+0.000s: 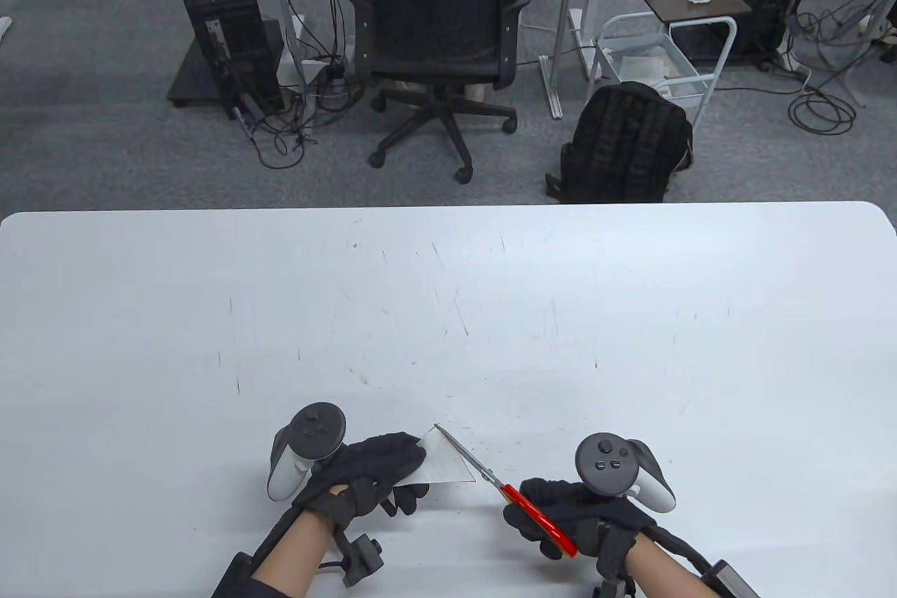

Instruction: Cut the paper along the line with scissors

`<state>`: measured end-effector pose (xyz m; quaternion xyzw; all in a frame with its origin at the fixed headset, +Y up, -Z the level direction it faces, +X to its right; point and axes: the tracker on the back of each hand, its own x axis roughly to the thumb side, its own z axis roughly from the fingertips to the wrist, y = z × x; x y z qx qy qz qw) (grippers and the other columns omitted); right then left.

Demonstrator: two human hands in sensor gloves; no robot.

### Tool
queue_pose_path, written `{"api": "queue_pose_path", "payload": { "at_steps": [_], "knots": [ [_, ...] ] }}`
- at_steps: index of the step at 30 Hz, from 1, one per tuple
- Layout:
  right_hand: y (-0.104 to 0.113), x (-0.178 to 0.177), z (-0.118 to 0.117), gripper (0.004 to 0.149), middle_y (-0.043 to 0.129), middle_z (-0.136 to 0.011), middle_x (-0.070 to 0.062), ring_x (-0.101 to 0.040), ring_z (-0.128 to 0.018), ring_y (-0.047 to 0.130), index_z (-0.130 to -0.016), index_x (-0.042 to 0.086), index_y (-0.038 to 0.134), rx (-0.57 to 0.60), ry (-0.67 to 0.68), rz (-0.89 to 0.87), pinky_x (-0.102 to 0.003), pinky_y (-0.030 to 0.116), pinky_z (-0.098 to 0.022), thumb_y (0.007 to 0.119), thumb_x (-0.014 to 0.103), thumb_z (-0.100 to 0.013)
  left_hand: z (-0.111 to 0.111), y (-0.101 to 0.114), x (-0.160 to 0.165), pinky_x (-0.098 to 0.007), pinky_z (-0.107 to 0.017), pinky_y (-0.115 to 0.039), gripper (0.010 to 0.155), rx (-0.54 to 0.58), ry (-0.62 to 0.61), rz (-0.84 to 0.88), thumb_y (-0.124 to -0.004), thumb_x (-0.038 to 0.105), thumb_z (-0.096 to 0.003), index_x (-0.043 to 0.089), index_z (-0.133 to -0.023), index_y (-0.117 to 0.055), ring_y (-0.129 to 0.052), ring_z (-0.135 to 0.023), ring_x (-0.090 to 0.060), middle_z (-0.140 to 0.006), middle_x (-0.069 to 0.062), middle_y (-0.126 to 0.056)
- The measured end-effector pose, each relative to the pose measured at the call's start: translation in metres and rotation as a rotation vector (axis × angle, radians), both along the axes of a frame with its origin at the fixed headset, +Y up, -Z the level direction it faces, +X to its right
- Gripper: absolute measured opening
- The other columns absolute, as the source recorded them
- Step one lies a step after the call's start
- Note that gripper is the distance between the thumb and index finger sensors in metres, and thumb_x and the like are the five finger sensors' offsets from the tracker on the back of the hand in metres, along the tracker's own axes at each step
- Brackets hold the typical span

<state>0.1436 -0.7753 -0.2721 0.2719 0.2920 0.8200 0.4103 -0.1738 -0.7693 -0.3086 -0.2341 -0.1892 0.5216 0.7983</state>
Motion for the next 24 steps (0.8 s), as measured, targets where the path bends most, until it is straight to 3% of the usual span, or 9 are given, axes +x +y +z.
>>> {"api": "queue_pose_path", "payload": {
  "at_steps": [16,24],
  "knots": [
    [0.000,0.003,-0.003,0.061,0.083,-0.067,-0.015,-0.009,-0.033,0.090,-0.084,0.005,0.064,-0.009,-0.041,0.039,-0.022,0.072,-0.022,0.058,0.060,-0.058,-0.003,0.001,-0.006,-0.020,-0.028,-0.091,0.042,0.023,0.046,-0.060,-0.066,0.038,-0.0630,0.008,-0.091,-0.076,-0.104,-0.041,-0.008,-0.061,-0.002,-0.098],
    [0.007,0.018,-0.011,0.060,0.081,-0.072,-0.020,-0.016,-0.038,0.090,-0.089,0.000,0.061,0.167,-0.208,0.232,-0.027,0.073,-0.026,0.063,0.052,-0.058,-0.006,0.009,-0.031,-0.028,-0.041,-0.089,0.042,0.097,0.160,-0.049,-0.064,0.036,-0.0635,0.014,-0.099,-0.066,-0.101,-0.056,-0.017,-0.075,-0.007,-0.091]
  ]
}}
